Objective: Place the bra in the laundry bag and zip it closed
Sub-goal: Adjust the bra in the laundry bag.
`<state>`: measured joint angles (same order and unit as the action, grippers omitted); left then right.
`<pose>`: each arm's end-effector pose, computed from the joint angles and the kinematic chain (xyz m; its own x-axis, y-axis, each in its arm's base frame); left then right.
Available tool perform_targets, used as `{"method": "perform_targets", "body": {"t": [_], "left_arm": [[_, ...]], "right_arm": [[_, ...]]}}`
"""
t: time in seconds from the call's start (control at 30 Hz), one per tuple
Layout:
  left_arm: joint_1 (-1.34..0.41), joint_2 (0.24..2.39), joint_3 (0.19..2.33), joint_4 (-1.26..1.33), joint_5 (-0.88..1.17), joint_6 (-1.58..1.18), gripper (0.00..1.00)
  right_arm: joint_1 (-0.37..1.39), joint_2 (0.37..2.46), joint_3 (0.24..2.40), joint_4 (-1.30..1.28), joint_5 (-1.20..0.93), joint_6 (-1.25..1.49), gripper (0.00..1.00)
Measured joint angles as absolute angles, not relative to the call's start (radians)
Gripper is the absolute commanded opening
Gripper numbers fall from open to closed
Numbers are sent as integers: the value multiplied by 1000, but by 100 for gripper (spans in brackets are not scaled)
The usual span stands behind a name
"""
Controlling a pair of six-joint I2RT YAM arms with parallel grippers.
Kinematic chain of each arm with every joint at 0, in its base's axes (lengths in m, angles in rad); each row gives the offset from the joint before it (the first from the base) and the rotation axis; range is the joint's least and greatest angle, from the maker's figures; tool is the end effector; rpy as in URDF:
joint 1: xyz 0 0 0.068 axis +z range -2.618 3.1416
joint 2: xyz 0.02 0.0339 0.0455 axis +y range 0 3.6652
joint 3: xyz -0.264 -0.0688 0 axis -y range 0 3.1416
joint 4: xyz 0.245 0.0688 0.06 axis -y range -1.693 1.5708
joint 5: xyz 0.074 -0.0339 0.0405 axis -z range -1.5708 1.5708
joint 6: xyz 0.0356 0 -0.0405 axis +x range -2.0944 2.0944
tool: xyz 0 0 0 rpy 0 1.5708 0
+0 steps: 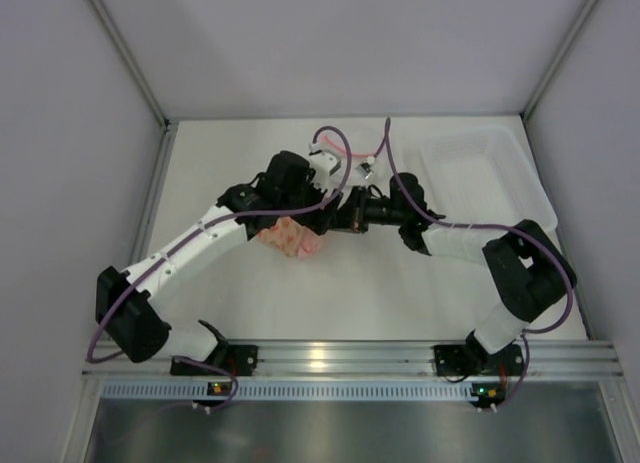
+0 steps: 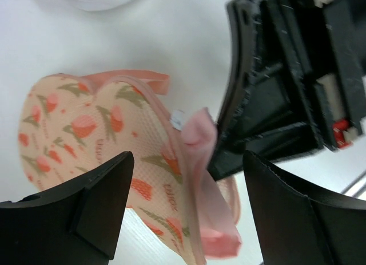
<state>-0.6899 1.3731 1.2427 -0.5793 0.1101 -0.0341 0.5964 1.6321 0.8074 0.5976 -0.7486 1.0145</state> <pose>0.2303 -0.1951 0.3287 -0.5261 0.3902 -0.7557 0.6794 0.7273 -0.0974 0.2710 0.2133 0.2153 -0.9137 0.1317 -0.3843 -0.3488 0.2308 0.9083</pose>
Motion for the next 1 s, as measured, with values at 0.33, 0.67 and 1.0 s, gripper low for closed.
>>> {"method": "perform_targets", "body": {"t": [0.33, 0.67, 1.0], "left_arm": [[-705, 1404, 1282, -580, -60, -27, 83], [-717, 1430, 1288, -576, -109, -23, 86], [-712, 1436, 1286, -573, -120, -24, 86]], "right_arm": [[599, 1621, 807, 601, -743, 1025, 0], [599, 1621, 807, 580, -710, 1023, 0], [599, 1621, 807, 567, -696, 1023, 0]]}}
